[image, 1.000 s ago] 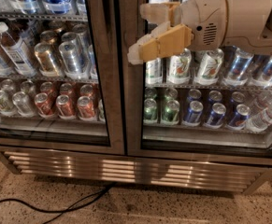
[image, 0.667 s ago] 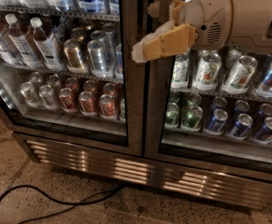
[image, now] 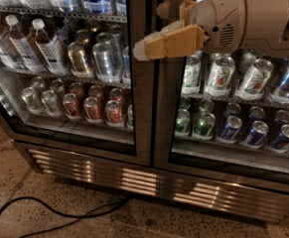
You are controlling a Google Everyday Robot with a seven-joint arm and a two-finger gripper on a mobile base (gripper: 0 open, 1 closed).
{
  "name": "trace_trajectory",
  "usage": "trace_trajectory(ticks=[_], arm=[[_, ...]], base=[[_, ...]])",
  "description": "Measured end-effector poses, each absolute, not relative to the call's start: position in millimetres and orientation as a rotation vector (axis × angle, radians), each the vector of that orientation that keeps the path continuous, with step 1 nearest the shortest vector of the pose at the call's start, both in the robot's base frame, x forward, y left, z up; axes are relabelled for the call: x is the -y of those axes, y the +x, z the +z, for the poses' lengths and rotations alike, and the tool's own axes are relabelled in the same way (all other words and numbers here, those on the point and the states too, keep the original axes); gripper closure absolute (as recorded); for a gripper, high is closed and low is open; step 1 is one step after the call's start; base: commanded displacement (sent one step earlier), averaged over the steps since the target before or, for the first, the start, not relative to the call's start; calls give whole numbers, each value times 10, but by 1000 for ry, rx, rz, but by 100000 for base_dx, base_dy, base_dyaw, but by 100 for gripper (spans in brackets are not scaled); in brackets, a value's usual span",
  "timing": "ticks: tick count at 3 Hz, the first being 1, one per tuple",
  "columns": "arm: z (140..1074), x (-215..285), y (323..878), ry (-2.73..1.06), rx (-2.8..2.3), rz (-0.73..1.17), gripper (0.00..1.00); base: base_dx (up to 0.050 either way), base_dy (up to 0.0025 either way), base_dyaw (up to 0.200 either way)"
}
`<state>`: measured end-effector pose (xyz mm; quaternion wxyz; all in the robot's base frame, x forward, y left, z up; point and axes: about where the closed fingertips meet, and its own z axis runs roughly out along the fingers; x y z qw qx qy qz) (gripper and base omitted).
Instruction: Open right fridge door
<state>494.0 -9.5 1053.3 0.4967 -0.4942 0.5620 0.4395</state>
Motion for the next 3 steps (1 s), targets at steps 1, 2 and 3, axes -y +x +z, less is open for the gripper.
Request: trace_trajectory(ticks=[1,2,3], arm=[[10533,94,4940,-1197,-1361,1065,42],[10533,94,4940,-1197,-1361,1065,73],[10533,94,4940,-1197,-1361,1065,96]], base=[[0,0,0],[0,0,0],[0,0,0]])
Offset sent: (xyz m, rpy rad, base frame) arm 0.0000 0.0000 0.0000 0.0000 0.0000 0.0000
